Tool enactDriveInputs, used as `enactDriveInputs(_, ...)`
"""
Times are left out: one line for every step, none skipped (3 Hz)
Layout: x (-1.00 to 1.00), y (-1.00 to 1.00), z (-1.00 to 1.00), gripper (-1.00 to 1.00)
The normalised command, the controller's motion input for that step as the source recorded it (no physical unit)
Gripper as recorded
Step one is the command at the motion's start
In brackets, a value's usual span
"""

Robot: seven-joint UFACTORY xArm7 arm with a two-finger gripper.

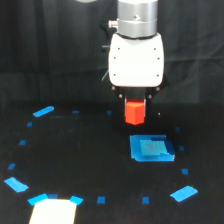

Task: Pick up the red object from the table

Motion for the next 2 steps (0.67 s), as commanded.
enactDriveInputs(0.0, 0.25, -0.11, -1.0)
enactDriveInputs(-0.13, -0.09, -0.07, -1.0)
